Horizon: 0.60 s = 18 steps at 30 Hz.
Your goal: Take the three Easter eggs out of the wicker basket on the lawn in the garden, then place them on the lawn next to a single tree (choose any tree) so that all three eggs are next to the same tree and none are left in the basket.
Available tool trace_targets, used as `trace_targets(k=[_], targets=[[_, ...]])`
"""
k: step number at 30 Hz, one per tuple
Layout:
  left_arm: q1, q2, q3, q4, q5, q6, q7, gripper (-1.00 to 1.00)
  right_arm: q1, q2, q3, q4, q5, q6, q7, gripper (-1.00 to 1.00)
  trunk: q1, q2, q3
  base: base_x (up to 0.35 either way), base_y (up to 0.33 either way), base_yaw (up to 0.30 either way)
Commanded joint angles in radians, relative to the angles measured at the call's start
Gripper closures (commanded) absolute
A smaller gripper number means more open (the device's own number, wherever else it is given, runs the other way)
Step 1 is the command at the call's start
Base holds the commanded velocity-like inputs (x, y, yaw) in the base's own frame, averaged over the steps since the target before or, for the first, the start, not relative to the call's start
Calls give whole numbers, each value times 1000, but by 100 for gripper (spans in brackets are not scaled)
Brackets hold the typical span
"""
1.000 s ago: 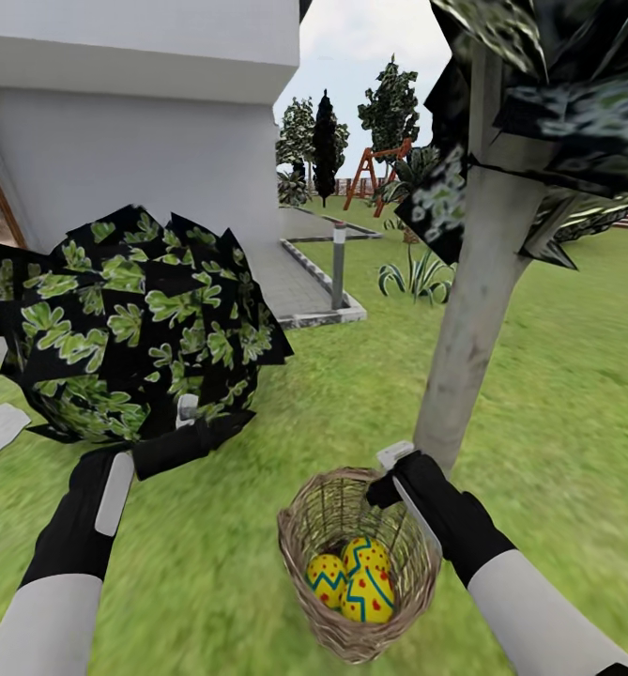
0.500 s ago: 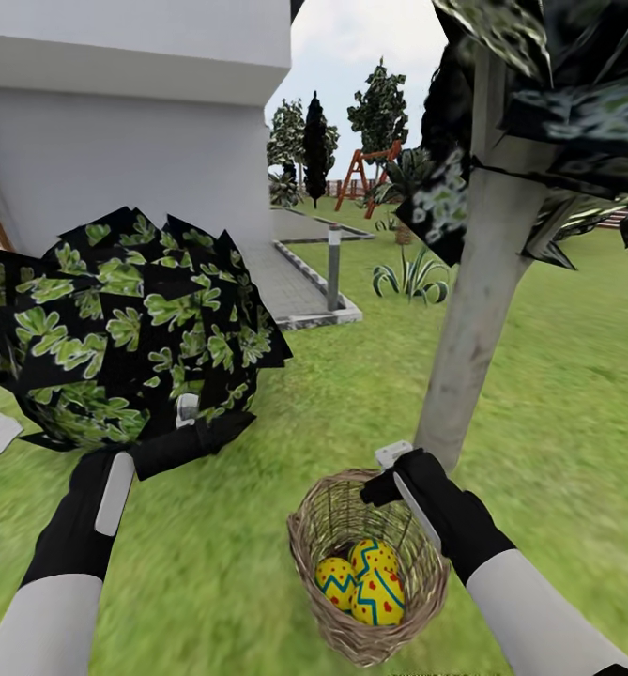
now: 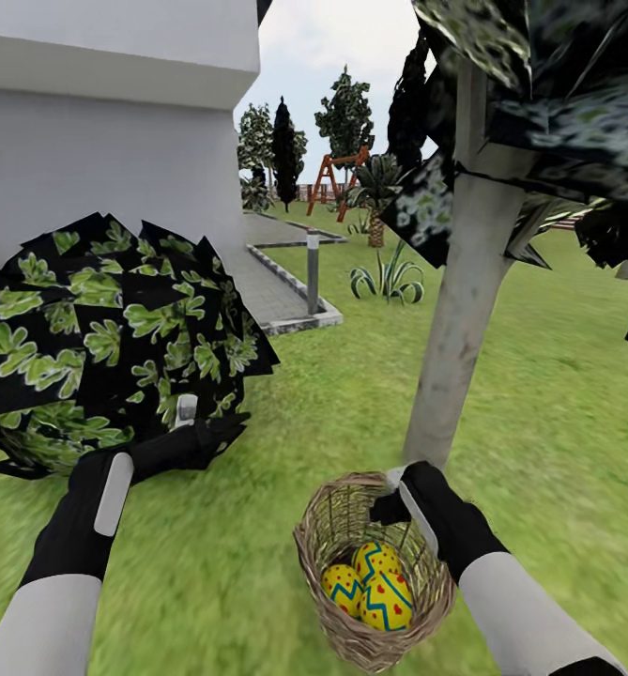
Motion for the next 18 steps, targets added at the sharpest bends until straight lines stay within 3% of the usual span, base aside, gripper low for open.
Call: trace_targets(k=[1,4,5,7,13,18], targets=[[-1,0,1,0,-1,4,-4,-100,-1,11,-21,8,-6,3,-38,-100,0,0,-1,4,6,-13],[0,0,0,0,-1,4,-4,-100,-1,49,-80,21,-7,2,-159,-100,0,0,-1,2,2,-6],[0,0,1,0,-1,4,-4,-100,-1,65,-117,24,-10,1,-204,-100,0,0,-1,0,1,-1],[0,0,0,0,0,4,-4,-100,-1,72,-143,25,-22,1,-224,-100,0,0,-1,4,17,0],[-1,1,1,0,0,4,-4,-100,-1,76,-160,27,-95,2,-241,-100,0,0,-1,71,190,-1],[-1,3,1,-1,0,4,-4,-100,-1,79,-161,82,-109,2,-243,-100,0,0,-1,121,263,-111]])
